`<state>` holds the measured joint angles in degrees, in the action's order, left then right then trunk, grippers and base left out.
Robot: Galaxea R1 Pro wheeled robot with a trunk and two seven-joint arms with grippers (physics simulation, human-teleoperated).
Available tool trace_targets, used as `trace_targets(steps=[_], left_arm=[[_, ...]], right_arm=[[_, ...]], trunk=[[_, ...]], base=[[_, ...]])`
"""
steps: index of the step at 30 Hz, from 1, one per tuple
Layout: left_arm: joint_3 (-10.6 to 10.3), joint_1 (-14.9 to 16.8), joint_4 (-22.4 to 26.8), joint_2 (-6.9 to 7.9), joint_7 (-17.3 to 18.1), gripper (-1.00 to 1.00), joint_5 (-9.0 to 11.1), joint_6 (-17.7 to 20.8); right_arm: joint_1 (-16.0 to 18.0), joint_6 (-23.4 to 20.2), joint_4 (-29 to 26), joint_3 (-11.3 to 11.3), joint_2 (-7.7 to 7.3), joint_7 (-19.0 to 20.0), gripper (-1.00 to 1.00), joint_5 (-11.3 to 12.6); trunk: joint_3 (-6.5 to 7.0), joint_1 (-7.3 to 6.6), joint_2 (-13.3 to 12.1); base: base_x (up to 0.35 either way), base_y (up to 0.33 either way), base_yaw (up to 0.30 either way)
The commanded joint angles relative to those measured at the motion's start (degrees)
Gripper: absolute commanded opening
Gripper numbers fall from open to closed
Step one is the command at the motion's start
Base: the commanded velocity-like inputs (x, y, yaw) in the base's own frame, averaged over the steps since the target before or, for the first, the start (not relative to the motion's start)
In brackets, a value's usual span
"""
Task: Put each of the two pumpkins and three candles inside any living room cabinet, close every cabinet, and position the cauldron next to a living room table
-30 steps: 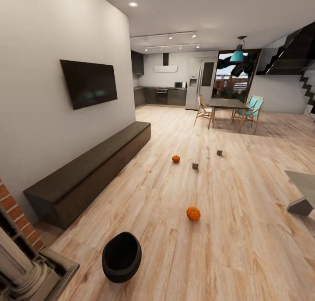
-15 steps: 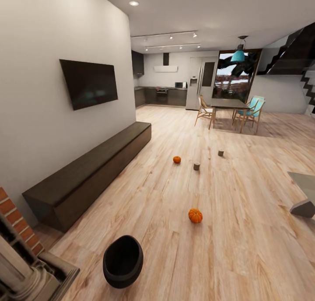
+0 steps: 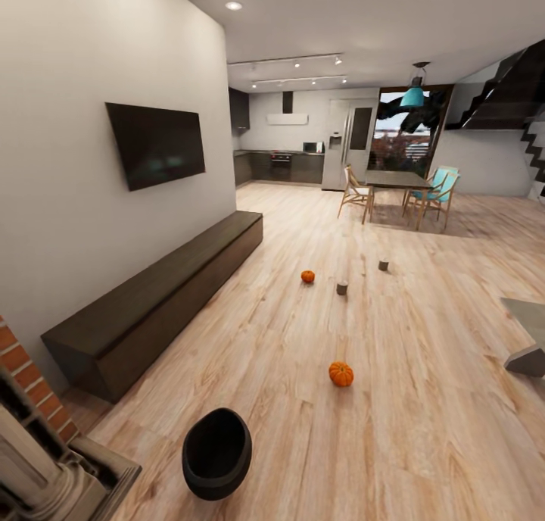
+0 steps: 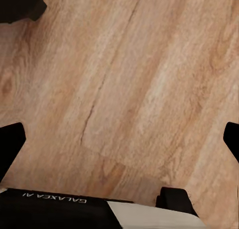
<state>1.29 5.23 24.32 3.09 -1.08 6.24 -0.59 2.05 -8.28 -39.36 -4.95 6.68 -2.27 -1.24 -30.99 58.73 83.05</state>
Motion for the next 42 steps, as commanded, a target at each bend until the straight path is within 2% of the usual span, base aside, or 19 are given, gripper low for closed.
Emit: trace_targets(steps=[1,2,3,6,7,13,31,36,39,41,42], left_arm=[[-0.11,-0.03,2.08,0.04,-0.03,1.0,0.82,1.97],[-0.1,-0.05,3.89,0.09,0.03,1.0,0.97,3.79],[0.01,-0.11,7.1,0.17,0.12,1.0,1.19,6.99],[0.2,-0.13,10.76,0.23,0.19,1.0,1.43,10.81],[0.2,-0.13,11.21,0.21,0.19,1.0,1.46,11.28],[0.27,-0.13,12.69,0.16,0.22,1.0,1.65,12.73],[0.13,-0.05,12.91,0.08,0.11,1.0,1.49,12.56],[0.1,-0.04,13.38,0.07,0.19,1.0,1.39,13.18],[0.06,-0.04,13.59,0.1,0.25,1.0,1.38,15.53],[0.09,0.01,14.15,0.13,0.25,1.0,1.39,19.39],[0.1,0.05,16.08,0.14,0.23,1.0,1.39,22.36]], right_arm=[[-0.01,-3.47,-2.06,-1.13,0.28,-1.01,1.0,-0.24],[-0.01,-6.21,-3.73,-2.25,0.54,-1.83,1.0,-0.29],[-0.02,-10.38,-6.46,-4.61,0.88,-3.53,1.0,-0.21],[-0.03,-14.33,-9.38,-7.51,1.09,-5.8,1.0,0.03],[-0.03,-14.73,-9.78,-7.73,1.07,-6.1,1.0,0.09],[-0.03,-13.42,-11.0,-4.42,0.98,-7.31,1.0,2.58],[-0.03,-13.06,-10.87,-4.16,1.24,-7.49,1.0,2.98],[-0.03,-13.01,-10.95,-4.14,1.21,-7.5,1.0,2.83],[-0.01,-13.0,-11.51,-4.12,1.33,-7.49,1.0,2.79],[0.15,-13.34,-13.27,-4.11,1.41,-7.49,1.0,2.77],[0.47,-13.8,-15.35,-4.11,1.44,-7.48,1.0,2.85]], trunk=[[-0.07,0.0,0.03],[-0.07,0.0,0.03],[-0.07,0.0,0.03],[-0.06,0.0,0.03],[-0.05,0.0,0.03],[-0.02,0.0,0.03],[-0.54,0.0,0.03],[-0.69,0.0,0.03],[-0.73,0.0,0.03],[-0.74,0.0,0.03],[-0.74,0.0,0.03]], base=[[0.001,0.119,0.0],[0.0,0.096,0.0],[0.0,0.061,0.0],[0.0,0.038,0.0],[0.0,0.02,0.0],[0.0,0.007,0.17],[0.001,0.0,0.268],[0.162,0.038,0.237],[0.131,0.033,0.091],[0.059,0.015,0.041],[0.034,0.009,0.024]])
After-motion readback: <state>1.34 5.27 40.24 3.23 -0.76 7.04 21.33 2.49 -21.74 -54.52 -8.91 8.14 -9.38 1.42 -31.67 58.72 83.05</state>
